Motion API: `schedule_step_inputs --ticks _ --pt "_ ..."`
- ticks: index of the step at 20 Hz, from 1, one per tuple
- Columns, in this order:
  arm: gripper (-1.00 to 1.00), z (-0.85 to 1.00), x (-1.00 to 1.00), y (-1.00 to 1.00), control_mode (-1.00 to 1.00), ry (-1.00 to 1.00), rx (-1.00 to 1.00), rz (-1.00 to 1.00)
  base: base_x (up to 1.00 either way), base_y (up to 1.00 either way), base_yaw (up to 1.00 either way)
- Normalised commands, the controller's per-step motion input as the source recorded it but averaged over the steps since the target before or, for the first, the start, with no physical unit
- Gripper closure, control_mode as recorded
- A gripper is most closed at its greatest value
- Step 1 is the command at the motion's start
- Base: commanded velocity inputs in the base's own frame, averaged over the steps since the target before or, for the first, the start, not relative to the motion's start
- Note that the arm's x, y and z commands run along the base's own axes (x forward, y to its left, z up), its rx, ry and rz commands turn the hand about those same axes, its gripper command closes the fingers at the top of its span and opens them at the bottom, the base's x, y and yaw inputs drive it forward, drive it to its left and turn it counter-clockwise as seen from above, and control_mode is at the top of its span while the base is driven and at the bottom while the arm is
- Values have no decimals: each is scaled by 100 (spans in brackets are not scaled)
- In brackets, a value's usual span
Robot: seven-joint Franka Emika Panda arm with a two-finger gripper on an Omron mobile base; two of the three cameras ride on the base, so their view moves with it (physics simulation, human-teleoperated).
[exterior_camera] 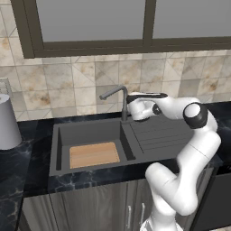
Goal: Turn on the sink faucet with hot water and rinse the cutting board for ten seconds, then turn off the faucet. Push the cutting board to reach the water if necessary.
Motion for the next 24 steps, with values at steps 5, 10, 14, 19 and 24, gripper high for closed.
schedule_step_inputs --ticks 5,10,14,19,24 --pt "-100 -1 9 0 -100 0 7 0 0 0 0" --pt "-100 -2 6 0 -100 0 6 0 0 0 0" --pt "-100 -2 4 0 -100 0 0 0 0 0 0" --pt "-100 -3 4 1 -100 -3 0 0 0 0 0" --pt "-100 -13 0 1 -100 -10 0 0 0 0 0"
